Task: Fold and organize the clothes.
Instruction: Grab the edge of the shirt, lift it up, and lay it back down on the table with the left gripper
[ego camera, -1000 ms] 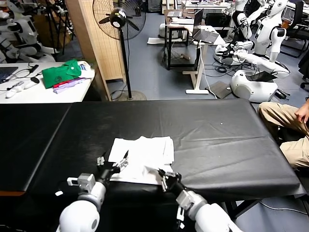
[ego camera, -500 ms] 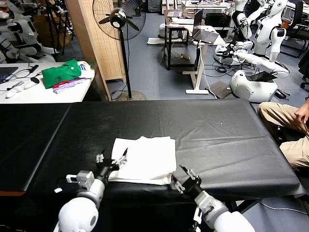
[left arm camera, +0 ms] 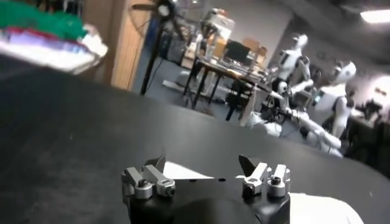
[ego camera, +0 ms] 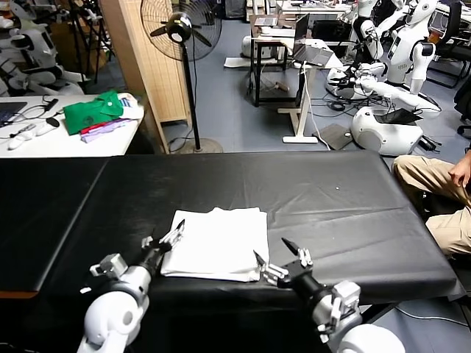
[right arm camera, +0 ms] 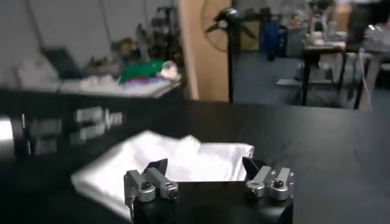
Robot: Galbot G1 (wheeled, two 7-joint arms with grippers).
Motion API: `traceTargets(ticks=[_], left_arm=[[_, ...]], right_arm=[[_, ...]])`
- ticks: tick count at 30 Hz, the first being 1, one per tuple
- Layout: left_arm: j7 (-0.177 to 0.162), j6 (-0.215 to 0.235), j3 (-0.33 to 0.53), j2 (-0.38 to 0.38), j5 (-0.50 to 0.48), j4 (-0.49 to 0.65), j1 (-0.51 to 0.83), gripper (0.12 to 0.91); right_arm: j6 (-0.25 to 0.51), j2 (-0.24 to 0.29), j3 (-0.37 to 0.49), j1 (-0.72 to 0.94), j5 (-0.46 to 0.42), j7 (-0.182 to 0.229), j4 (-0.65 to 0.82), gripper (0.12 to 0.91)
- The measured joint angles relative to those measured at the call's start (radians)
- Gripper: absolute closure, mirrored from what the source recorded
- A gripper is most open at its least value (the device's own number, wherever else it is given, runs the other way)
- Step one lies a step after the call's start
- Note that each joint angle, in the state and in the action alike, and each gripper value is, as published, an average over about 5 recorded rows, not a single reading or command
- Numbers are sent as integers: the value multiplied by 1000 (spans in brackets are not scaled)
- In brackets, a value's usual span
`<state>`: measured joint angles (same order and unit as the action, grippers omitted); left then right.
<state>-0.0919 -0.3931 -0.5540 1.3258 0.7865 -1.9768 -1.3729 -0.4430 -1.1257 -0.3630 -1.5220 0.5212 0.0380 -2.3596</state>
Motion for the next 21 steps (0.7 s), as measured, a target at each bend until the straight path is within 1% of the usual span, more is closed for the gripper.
traceTargets(ticks=[3, 7, 11, 13, 14, 17, 18, 20, 21], left_arm=[[-1, -12, -12, 1, 82, 18, -8, 232], [-5, -20, -25, 3, 161, 38, -13, 232], [-4, -21, -33, 5, 202, 56, -13, 234], [-2, -20, -37, 6, 218, 63, -15, 262], [0, -20, -38, 7, 225, 64, -17, 294], [4, -27, -38, 9, 233, 64, -22, 438], [5, -30, -38, 9, 232, 63, -23, 505], [5, -34, -36, 11, 228, 62, -22, 605], [5, -35, -36, 11, 224, 62, -21, 672]], right_arm=[[0, -9, -23, 7, 30, 4, -12, 227], [1, -19, -36, 14, 46, 4, -19, 227], [2, -27, -40, 20, 51, 3, -20, 227], [2, -28, -42, 24, 52, 3, -20, 227], [2, -29, -42, 26, 52, 3, -20, 227], [1, -30, -44, 35, 52, 5, -16, 227], [0, -31, -45, 37, 52, 5, -14, 227], [-1, -32, -48, 41, 52, 7, -12, 227], [-2, -34, -50, 42, 51, 10, -12, 227]])
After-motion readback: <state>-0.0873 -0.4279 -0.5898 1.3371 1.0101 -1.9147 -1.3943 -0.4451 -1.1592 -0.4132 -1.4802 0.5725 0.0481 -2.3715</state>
